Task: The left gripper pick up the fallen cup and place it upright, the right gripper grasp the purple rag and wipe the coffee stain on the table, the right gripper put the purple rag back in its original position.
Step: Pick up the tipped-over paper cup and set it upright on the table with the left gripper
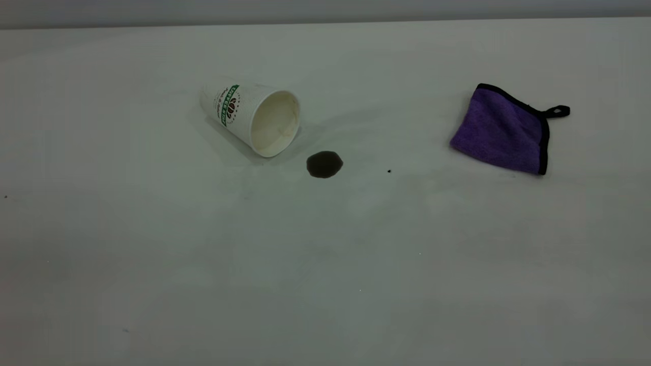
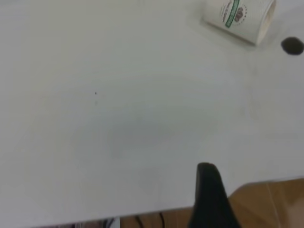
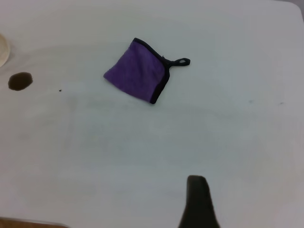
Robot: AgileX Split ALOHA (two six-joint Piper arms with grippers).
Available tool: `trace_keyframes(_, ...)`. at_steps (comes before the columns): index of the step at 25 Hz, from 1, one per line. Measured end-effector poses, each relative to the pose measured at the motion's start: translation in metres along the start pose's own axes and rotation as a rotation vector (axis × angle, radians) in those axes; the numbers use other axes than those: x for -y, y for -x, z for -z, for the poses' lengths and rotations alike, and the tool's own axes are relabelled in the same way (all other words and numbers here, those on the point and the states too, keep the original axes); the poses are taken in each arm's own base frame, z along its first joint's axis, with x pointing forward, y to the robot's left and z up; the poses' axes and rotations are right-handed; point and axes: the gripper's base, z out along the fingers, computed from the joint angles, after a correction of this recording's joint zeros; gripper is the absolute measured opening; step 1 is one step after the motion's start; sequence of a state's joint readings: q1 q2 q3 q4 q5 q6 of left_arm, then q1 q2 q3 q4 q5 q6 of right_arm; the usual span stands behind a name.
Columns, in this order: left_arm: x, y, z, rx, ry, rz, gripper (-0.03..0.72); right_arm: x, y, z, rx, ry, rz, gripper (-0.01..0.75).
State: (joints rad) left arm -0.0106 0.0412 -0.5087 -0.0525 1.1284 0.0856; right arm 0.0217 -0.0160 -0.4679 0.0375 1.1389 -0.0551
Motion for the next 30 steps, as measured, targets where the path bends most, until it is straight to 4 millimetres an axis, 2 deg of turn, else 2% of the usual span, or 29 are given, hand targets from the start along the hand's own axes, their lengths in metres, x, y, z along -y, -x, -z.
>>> trace_keyframes(3,-0.005,0.027,-0.002,-0.076,0.027,0.092,0.549,0.000,0.000,0.000,0.000,0.000,0.000,0.588)
trace_keyframes(6,-0.009,0.065,-0.011,-0.138,0.043,0.144,0.549,0.000,0.000,0.000,0.000,0.000,0.000,0.588)
trace_keyframes(12,-0.015,0.136,-0.061,-0.289,0.026,0.166,0.549,0.000,0.000,0.000,0.000,0.000,0.000,0.588)
trace_keyframes(17,-0.013,0.172,-0.118,-0.435,-0.015,0.122,0.562,0.000,0.000,0.000,0.000,0.000,0.000,0.588)
trace_keyframes(21,0.010,0.195,-0.169,-0.503,-0.010,0.053,0.592,0.000,0.000,0.000,0.000,0.000,0.000,0.588)
trace_keyframes(24,0.038,0.209,-0.204,-0.525,0.054,-0.038,0.598,0.000,0.000,0.000,0.000,0.000,0.000,0.588)
trace_keyframes(26,0.065,0.213,-0.227,-0.527,0.097,-0.121,0.599,0.000,0.000,0.000,0.000,0.000,0.000,0.588)
trace_keyframes(30,0.123,0.208,-0.266,-0.522,0.168,-0.291,0.600,0.000,0.000,0.000,0.000,0.000,0.000,0.588)
